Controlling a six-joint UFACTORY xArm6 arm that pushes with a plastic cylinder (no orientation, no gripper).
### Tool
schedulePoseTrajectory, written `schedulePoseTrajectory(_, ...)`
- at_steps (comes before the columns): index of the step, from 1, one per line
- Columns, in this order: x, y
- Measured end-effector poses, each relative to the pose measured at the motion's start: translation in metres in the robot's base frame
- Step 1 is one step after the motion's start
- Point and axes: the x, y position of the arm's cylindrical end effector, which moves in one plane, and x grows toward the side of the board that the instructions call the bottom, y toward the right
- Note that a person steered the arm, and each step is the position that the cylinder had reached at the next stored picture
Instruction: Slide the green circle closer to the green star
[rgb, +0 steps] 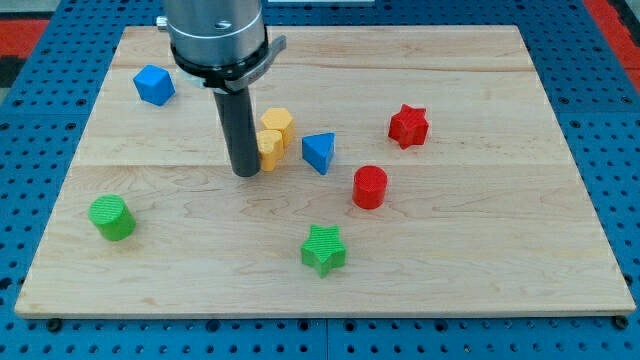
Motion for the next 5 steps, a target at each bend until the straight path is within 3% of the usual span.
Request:
schedulePoseTrajectory(2,0.000,-0.123)
schedulePoseTrajectory(3,0.027,-0.163)
schedulePoseTrajectory(4,0.064,-0.172)
schedulePoseTrajectory(5,0.071,-0.148)
